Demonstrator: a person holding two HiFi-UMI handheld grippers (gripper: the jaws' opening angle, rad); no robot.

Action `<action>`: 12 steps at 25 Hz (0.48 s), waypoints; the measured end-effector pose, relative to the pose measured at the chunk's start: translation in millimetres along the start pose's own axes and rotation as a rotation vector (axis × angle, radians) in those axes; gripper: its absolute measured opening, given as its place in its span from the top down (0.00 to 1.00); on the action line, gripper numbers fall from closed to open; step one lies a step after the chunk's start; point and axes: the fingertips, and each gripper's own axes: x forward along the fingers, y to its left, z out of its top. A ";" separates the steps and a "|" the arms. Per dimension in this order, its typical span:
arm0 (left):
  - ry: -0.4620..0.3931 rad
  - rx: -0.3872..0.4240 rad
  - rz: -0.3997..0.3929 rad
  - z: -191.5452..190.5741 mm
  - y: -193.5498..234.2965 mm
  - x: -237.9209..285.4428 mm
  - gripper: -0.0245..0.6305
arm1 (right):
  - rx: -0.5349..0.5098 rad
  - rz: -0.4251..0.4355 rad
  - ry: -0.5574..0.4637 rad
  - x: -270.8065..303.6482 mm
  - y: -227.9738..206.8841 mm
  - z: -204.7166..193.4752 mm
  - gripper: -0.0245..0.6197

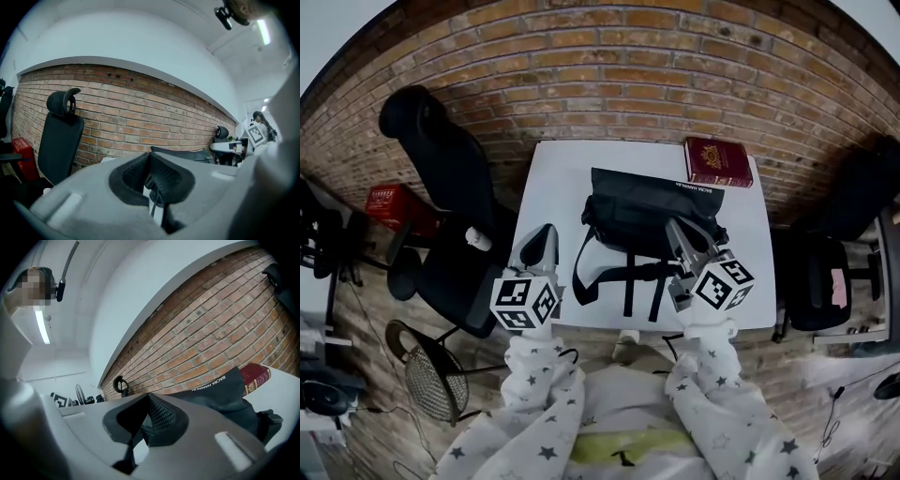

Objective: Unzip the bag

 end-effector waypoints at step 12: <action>0.065 -0.004 -0.069 -8.4 1.8 41.9 0.96 | -0.089 0.142 0.215 47.2 26.4 -55.9 0.95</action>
